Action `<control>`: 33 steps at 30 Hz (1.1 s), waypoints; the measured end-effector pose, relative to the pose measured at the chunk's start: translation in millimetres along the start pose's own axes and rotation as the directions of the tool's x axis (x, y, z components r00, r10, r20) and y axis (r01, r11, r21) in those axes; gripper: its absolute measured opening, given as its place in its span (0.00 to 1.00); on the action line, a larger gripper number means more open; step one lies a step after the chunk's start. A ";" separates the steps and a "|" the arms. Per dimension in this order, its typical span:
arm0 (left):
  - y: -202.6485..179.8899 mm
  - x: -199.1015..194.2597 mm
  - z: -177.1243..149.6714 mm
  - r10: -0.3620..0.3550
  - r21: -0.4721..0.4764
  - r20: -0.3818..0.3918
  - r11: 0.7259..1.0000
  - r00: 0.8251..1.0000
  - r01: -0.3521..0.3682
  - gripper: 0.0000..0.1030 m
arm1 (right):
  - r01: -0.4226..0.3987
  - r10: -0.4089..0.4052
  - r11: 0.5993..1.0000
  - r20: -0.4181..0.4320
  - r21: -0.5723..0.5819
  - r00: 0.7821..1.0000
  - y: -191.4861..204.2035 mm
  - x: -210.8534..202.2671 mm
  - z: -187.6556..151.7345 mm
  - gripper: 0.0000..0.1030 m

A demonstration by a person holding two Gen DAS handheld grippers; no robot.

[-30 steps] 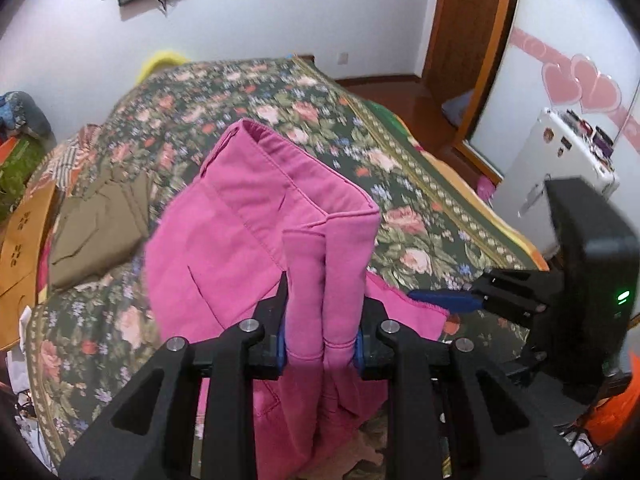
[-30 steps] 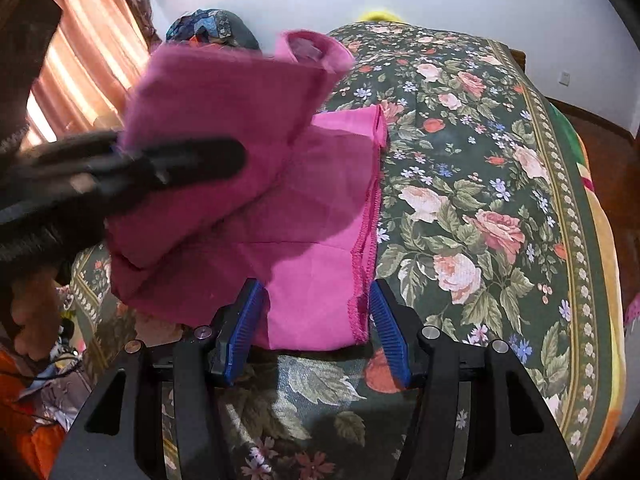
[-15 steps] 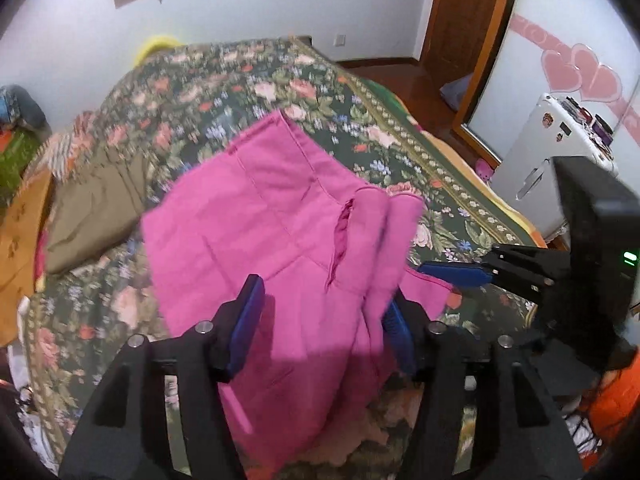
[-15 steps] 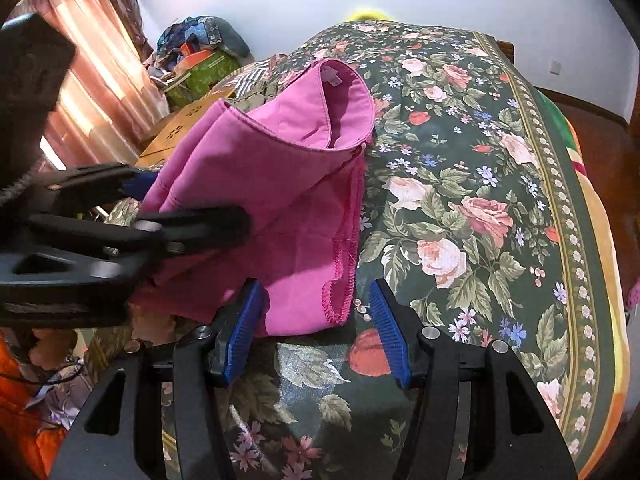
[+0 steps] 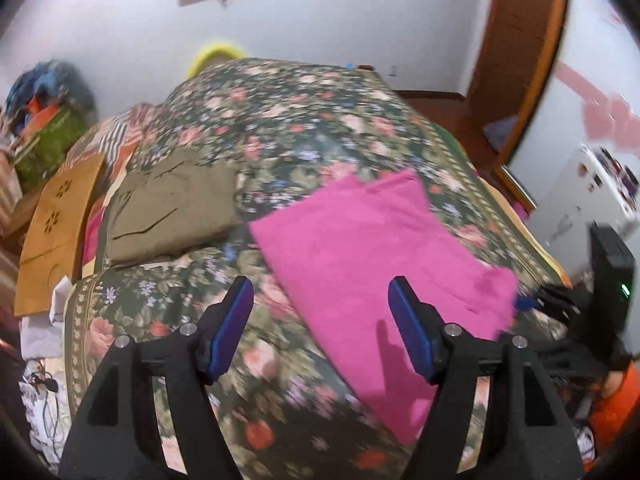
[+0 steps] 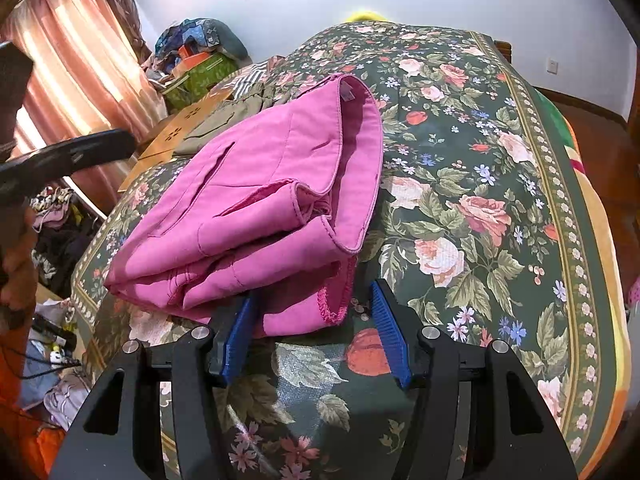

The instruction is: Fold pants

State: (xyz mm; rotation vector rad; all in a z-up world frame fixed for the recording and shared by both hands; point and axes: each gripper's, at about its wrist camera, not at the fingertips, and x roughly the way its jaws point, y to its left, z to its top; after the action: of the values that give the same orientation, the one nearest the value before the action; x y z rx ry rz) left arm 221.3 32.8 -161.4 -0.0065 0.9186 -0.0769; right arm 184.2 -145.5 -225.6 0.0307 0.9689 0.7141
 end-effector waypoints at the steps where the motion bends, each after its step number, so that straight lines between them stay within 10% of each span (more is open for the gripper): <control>1: 9.0 7.9 5.5 0.004 -0.017 -0.008 1.000 1.000 -0.004 0.68 | 0.001 -0.001 1.000 0.000 0.001 1.000 -0.1 0.5 -0.1 0.52; 15: 43.0 136.5 44.8 0.027 0.061 -0.191 0.998 0.981 -0.016 0.68 | 0.026 -0.026 1.000 -0.021 0.013 0.999 -13.8 6.3 3.9 0.57; 28: 62.5 123.2 4.3 0.010 0.015 -0.148 1.000 0.989 -0.008 0.67 | 0.189 -0.190 0.982 -0.051 -0.024 0.980 -65.5 32.1 45.2 0.58; 33: 53.2 115.8 2.8 0.008 0.042 -0.124 0.999 0.992 -0.003 0.46 | 0.228 -0.229 0.973 -0.032 -0.017 0.973 -72.4 26.3 53.4 0.58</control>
State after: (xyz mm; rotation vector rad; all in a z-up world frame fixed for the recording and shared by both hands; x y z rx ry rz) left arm 296.9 77.8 -253.7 0.0402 1.0416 -0.0920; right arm 273.4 -171.5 -237.8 -0.1033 0.9820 0.5097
